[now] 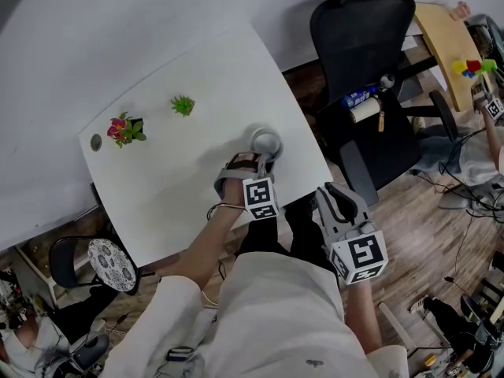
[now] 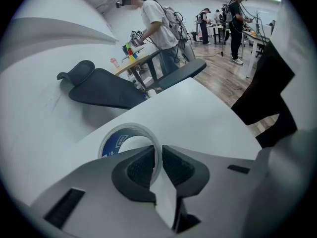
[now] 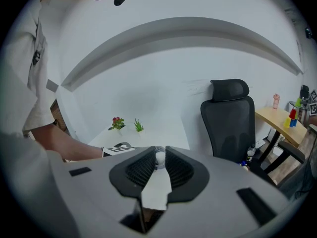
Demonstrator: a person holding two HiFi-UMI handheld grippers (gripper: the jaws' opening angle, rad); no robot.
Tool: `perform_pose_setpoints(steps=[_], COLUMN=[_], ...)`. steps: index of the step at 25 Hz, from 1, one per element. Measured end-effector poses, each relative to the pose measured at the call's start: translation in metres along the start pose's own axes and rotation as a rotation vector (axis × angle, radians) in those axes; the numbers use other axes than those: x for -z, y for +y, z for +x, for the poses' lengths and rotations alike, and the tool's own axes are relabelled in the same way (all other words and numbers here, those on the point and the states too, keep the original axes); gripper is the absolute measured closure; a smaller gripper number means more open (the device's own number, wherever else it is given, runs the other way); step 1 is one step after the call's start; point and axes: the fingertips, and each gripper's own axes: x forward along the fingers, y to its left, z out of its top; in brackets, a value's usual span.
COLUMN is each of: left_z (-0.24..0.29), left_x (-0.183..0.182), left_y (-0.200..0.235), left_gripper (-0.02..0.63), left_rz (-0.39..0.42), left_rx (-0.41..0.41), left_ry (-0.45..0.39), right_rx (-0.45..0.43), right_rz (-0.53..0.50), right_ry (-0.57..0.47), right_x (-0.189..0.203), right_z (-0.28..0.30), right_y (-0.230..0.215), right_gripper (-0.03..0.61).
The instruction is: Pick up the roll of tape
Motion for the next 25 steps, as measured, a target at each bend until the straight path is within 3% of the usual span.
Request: perform_pose_setpoints(steps=[11,25], left_z=[-0.025,-0.075], left_x=[0.003,-0.004], left_y=[0.002,-0.016], left_gripper=[0.558,0.558], left_rz=[-0.020,-0.123], left_rx=[-0.026,-0.131], left_ry=[-0.010,0.075], right_rx=[-0.007,-0.149], right_rz=[-0.016,-0.070], right_ry=[-0.046,-0.097], right_x=[-0.009,-0.009], right_z=[-0.003,-0.038], right_y=[0.009,0.019], right_gripper=[0.509,0.522])
